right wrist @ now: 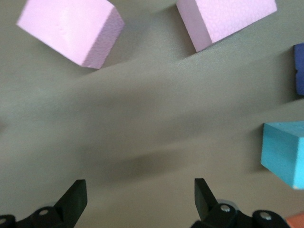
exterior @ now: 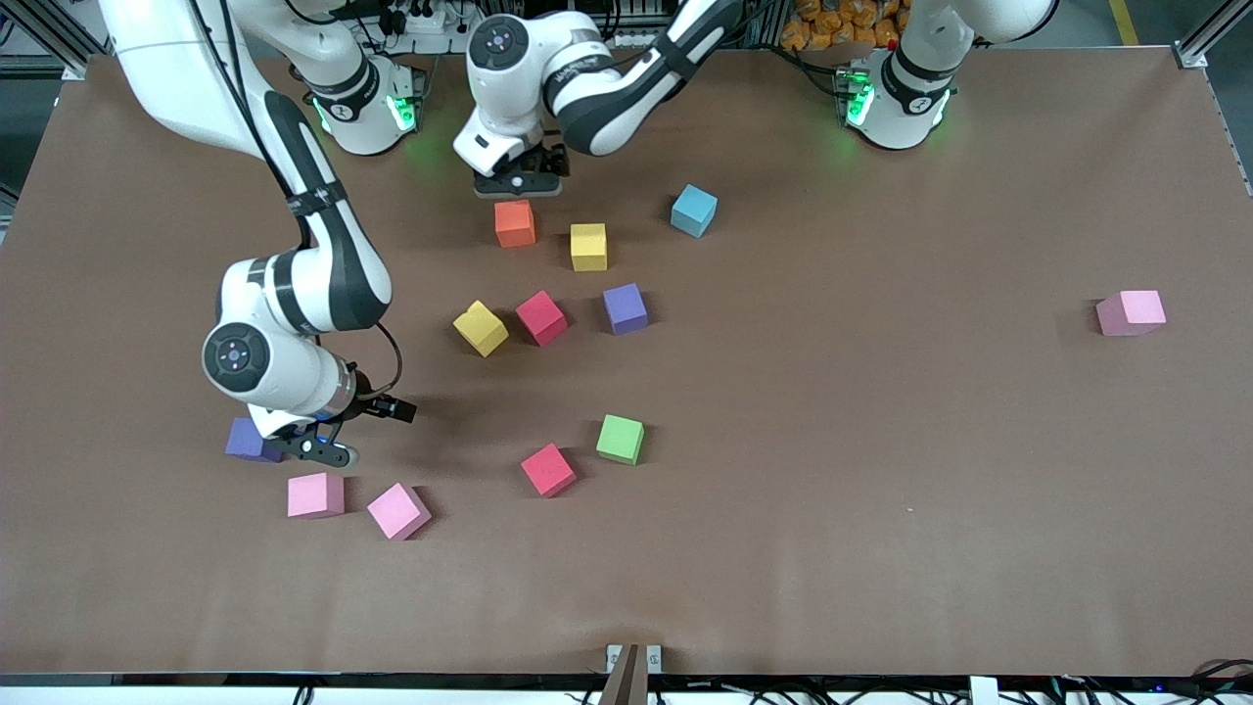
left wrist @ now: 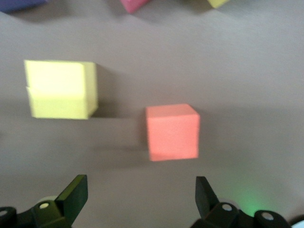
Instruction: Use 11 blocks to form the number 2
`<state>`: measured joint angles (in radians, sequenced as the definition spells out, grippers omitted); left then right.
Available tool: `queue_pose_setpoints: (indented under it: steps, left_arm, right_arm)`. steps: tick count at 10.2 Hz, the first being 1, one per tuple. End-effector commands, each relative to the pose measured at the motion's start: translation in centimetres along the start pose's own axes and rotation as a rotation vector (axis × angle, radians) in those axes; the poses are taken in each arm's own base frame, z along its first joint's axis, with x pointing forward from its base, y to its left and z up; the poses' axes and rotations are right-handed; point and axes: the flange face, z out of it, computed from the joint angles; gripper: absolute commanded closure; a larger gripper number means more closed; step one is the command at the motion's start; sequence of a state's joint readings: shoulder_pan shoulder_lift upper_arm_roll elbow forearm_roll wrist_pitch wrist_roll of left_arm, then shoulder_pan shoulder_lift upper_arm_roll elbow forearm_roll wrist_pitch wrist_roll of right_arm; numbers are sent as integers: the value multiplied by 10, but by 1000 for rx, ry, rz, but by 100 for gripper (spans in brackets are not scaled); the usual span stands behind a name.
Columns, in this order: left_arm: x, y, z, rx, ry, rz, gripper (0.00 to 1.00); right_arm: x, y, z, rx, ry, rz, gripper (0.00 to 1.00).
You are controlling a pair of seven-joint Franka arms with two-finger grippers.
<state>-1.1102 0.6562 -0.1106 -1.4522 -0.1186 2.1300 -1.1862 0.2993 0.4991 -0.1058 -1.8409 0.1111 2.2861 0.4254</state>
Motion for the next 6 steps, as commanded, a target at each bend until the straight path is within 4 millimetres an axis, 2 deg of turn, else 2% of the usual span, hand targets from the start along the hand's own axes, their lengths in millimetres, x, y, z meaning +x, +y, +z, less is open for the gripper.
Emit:
queue_pose_setpoints:
  steps: [1, 2, 3, 4, 5, 6]
  left_arm:
    - [6, -54, -2, 31, 30, 37, 0]
    - [13, -74, 10, -23, 65, 36, 0]
    - [28, -85, 14, -57, 88, 62, 0]
    - [42, -89, 18, -66, 97, 102, 0]
    - [47, -90, 29, -80, 107, 117, 0]
    - [48, -92, 38, -87, 113, 132, 0]
  right_arm:
    - [-41, 1, 11, 28, 38, 81, 0]
    - [-50, -8, 3, 19, 15, 115, 0]
    - [-56, -10, -7, 11, -8, 116, 0]
    - [-62, -9, -19, 4, -33, 120, 0]
    - [-67, -10, -27, -2, -50, 142, 0]
    - [-77, -18, -26, -10, -61, 154, 0]
